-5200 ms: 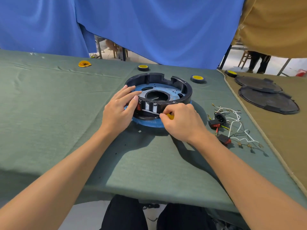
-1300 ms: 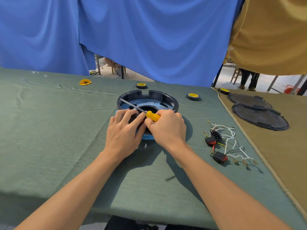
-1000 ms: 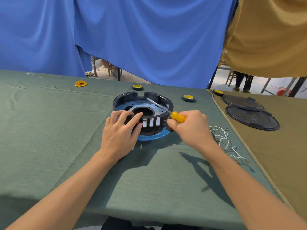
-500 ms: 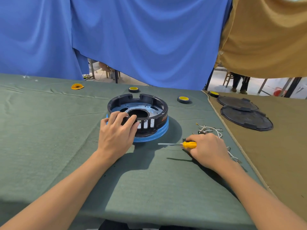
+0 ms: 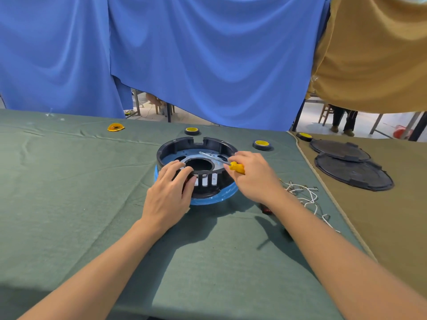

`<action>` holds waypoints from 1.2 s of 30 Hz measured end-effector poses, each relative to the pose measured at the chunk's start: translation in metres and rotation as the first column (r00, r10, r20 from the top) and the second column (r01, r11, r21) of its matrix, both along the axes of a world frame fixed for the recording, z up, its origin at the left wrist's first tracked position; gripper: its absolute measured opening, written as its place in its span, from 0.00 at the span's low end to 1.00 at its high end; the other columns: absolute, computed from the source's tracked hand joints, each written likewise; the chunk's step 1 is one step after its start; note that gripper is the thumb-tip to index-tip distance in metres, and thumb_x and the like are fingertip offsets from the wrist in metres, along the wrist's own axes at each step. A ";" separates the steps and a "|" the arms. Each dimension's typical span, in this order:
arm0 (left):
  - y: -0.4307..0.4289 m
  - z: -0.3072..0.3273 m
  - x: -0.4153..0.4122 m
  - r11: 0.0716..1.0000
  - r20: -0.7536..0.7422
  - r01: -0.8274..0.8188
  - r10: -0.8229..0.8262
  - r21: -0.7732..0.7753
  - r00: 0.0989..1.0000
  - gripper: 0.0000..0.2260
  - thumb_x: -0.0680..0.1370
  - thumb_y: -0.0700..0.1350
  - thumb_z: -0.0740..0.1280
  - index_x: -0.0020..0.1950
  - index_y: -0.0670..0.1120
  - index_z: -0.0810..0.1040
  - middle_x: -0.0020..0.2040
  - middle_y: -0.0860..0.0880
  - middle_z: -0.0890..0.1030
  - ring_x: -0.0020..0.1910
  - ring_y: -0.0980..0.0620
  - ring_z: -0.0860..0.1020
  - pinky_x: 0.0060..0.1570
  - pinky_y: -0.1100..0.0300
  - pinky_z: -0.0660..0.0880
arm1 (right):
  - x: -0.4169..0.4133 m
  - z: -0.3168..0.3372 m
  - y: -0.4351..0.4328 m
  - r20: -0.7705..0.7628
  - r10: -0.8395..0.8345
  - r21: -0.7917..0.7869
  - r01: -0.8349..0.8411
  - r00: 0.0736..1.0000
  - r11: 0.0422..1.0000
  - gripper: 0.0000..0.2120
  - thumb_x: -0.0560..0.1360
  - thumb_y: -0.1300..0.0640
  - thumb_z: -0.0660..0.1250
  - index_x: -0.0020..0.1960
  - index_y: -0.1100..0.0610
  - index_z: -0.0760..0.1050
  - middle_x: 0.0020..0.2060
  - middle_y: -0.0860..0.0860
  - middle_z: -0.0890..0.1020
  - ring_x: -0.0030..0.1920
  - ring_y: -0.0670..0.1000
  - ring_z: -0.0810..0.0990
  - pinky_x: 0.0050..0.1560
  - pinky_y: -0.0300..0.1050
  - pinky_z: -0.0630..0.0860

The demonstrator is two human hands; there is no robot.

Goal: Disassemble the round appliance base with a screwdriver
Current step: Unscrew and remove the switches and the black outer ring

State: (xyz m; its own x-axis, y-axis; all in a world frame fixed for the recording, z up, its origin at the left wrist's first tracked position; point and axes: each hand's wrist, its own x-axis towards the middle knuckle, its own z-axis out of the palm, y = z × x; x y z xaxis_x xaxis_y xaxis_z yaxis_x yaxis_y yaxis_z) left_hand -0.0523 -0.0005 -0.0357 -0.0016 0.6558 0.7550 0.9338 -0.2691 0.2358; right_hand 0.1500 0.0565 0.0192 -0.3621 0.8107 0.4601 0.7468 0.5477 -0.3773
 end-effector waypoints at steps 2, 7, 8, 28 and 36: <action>0.001 -0.001 -0.007 0.999 0.022 0.050 -0.050 -0.004 0.998 0.09 0.80 0.44 0.65 0.55 0.40 0.79 0.59 0.45 0.78 0.65 0.45 0.73 0.55 0.51 0.76 | -0.009 0.004 0.005 0.086 0.029 -0.058 -0.024 0.996 0.998 0.13 0.79 0.45 0.59 0.42 0.51 0.76 0.42 0.45 0.77 0.50 0.52 0.74 0.48 0.48 0.69; 0.003 0.002 -0.017 0.992 0.315 0.114 -0.092 -0.052 0.945 0.12 0.83 0.46 0.59 0.59 0.44 0.80 0.73 0.46 0.69 0.76 0.50 0.60 0.72 0.59 0.56 | -0.015 0.004 0.000 0.152 0.070 -0.040 -0.065 0.986 0.997 0.23 0.79 0.43 0.58 0.30 0.55 0.65 0.29 0.49 0.73 0.33 0.49 0.71 0.36 0.45 0.62; 0.004 0.003 -0.017 0.994 0.397 0.094 -0.066 -0.050 0.916 0.14 0.83 0.46 0.58 0.63 0.45 0.79 0.75 0.48 0.66 0.77 0.52 0.57 0.73 0.61 0.53 | -0.015 0.005 -0.006 0.156 0.083 -0.019 -0.081 0.984 0.997 0.24 0.80 0.42 0.58 0.29 0.54 0.64 0.27 0.49 0.72 0.31 0.48 0.70 0.33 0.43 0.62; 0.020 0.025 -0.038 0.902 0.950 0.409 0.004 -0.138 0.311 0.07 0.78 0.42 0.67 0.46 0.53 0.81 0.37 0.58 0.85 0.35 0.62 0.82 0.31 0.71 0.74 | -0.005 0.037 -0.044 -0.182 0.150 -0.154 -0.179 0.972 0.972 0.18 0.73 0.46 0.71 0.30 0.56 0.77 0.22 0.42 0.77 0.26 0.39 0.75 0.30 0.30 0.68; 0.029 0.034 -0.038 0.863 0.927 0.453 0.047 -0.225 0.371 0.07 0.79 0.39 0.66 0.48 0.47 0.83 0.38 0.52 0.86 0.37 0.57 0.84 0.31 0.68 0.76 | -0.010 0.043 -0.028 -0.139 0.196 -0.415 -0.237 0.971 0.878 0.21 0.72 0.34 0.63 0.37 0.51 0.78 0.24 0.46 0.71 0.25 0.44 0.67 0.32 0.41 0.64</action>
